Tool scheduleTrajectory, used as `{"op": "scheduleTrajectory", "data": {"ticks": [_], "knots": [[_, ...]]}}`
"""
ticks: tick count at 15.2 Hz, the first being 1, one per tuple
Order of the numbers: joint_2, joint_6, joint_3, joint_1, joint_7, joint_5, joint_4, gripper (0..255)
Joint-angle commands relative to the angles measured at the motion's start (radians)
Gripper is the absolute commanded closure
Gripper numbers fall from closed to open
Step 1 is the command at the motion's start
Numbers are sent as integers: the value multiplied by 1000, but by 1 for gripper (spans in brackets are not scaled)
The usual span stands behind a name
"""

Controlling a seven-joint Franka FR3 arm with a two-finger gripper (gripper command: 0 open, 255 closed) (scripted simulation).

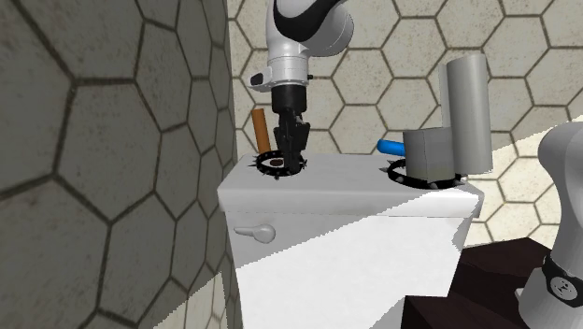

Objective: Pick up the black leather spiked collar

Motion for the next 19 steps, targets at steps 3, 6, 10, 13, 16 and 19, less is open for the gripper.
{"op": "scheduleTrajectory", "data": {"ticks": [3,6,10,13,16,19], "knots": [[-3,-11,0,0,4,-3,9,255],[-15,-46,-2,1,17,-12,37,255],[-27,-94,-4,1,33,-23,77,255],[-34,-131,-5,1,43,-29,110,255],[-38,-168,-6,0,53,-33,145,255],[-39,-183,-6,-1,56,-34,159,255]]}}
